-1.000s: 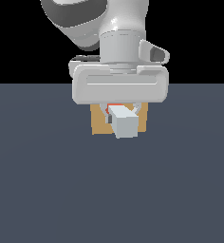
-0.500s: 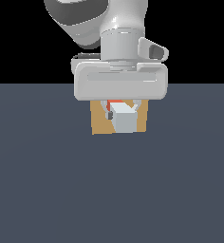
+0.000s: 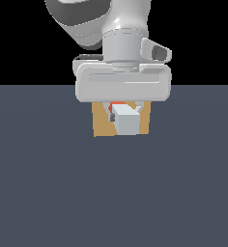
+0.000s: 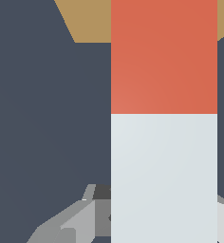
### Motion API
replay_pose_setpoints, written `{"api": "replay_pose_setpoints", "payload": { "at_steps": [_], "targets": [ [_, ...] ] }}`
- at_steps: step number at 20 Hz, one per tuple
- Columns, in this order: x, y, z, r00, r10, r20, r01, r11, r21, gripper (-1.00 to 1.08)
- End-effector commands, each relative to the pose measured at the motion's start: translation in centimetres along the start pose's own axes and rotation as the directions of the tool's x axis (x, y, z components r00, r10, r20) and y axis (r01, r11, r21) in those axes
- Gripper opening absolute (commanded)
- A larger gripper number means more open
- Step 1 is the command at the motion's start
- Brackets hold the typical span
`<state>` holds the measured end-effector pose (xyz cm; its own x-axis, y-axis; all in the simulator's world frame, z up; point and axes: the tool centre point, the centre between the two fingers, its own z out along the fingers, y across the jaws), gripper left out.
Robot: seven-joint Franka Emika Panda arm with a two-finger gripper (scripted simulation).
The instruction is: Insert the peg into the horizontal hole in a box.
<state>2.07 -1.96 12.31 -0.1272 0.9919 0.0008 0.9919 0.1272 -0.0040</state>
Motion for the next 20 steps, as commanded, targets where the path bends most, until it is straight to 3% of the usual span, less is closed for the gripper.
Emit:
{"api": "replay_pose_setpoints", "payload": {
  "at_steps": [1,6,15,20],
  "targets": [
    [0.3,0.1,-0.2,1.0,-0.001,0.0,0.001,1.0,-0.003,-1.0],
    [2.7,0.0,-0.2,1.0,-0.001,0.0,0.001,1.0,-0.004,-1.0],
    [10.0,0.0,-0.3,1.0,-0.001,0.001,0.001,1.0,-0.006,-1.0],
    [11.8,0.1,-0.3,1.0,0.0,0.001,0.0,1.0,-0.007,-1.0]
  ]
}}
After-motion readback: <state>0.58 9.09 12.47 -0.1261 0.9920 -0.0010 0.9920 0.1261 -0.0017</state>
